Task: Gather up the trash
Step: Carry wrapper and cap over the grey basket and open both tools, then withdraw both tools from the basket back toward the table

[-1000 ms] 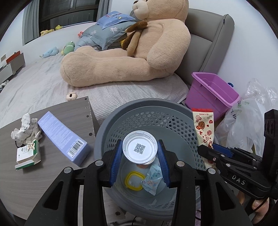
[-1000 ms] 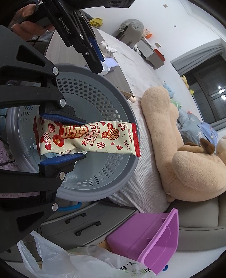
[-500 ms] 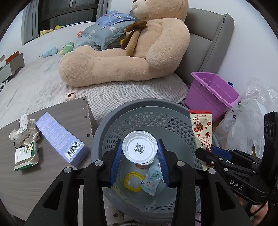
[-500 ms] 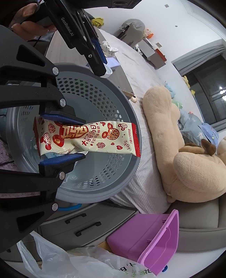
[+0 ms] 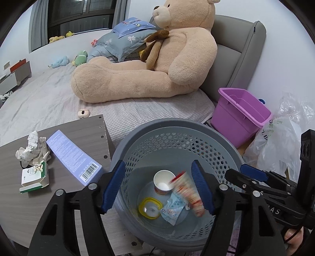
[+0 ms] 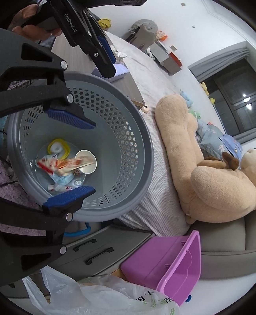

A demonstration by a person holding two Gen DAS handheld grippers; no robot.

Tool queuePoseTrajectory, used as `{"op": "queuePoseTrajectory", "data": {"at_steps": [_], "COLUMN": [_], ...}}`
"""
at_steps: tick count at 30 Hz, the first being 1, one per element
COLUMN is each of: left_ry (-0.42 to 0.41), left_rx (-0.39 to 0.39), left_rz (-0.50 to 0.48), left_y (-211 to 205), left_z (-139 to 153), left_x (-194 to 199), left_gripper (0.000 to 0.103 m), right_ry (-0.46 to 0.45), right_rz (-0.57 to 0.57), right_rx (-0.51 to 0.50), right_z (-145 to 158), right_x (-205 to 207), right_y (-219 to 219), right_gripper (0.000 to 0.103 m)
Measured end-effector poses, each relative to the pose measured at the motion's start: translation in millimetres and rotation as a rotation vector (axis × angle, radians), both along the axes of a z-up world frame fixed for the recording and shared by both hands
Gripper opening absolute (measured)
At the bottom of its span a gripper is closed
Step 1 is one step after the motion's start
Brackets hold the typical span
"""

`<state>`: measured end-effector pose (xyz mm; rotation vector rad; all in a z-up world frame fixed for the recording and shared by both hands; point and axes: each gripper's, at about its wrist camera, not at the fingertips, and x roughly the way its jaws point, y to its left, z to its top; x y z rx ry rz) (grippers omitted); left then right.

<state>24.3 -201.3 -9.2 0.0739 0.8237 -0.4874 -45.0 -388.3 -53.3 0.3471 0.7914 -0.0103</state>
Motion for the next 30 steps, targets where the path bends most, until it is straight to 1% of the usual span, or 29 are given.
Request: {"op": "queuePoseTrajectory", "data": {"at_steps": [8,25,30], "left_ry": [0.001,-0.008,-0.011], "left_rx": [-0.006,-0.018,-0.027], "left_rz": [0.003,0.014,0.023], "left_y": [2,9,14], "left_z": [1,6,8], "left_x": [-1,-5,-7], "left_gripper": [0.069,0.069,0.069], "right_ry": [-0.005,-0.01,-0.017], "right_rz": [-0.002,0.013,0.017], "right_rx": [-0.002,-0.007,-0.012], "right_z": [2,6,11], "right_x": [-1,-3,-5], "right_y": [-1,6,9], "right_gripper": [0.065,0.066,0.068]}}
